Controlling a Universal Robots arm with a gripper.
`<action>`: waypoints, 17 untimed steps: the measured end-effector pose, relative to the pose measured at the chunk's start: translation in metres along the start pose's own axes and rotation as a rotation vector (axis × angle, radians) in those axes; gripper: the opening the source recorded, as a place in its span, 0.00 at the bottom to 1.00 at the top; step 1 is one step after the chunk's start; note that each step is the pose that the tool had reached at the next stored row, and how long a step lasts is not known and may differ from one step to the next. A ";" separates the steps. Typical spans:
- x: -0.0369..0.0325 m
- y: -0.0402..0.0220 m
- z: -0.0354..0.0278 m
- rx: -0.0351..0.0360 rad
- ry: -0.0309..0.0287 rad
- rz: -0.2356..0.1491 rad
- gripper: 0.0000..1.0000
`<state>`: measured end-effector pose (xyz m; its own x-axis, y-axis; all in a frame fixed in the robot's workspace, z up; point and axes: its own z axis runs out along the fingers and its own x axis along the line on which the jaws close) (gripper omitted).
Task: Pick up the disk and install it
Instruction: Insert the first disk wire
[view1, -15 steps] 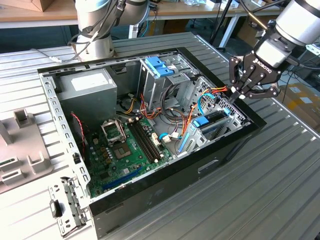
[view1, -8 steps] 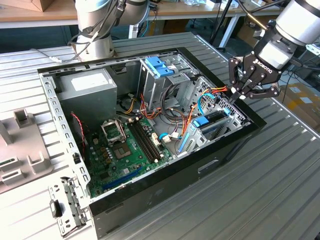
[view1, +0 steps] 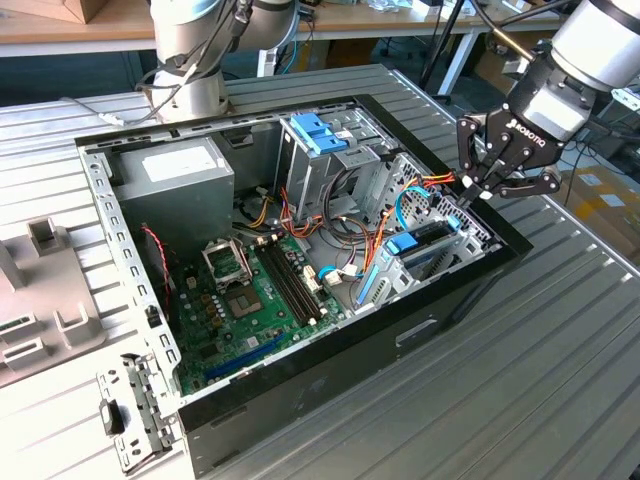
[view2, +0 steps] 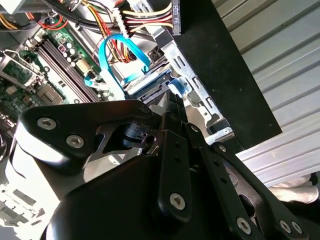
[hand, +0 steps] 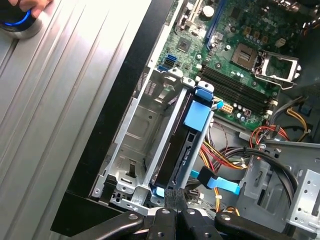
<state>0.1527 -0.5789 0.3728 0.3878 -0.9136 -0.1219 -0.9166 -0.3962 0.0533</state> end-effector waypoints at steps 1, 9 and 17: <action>0.0000 0.0000 0.0000 -0.0011 0.0005 -0.009 0.11; 0.0000 0.0000 0.0000 -0.0073 0.0033 -0.059 0.11; 0.0001 -0.0002 0.0000 -0.0160 0.0070 -0.130 0.11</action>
<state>0.1529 -0.5789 0.3728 0.5043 -0.8549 -0.1218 -0.8567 -0.5130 0.0532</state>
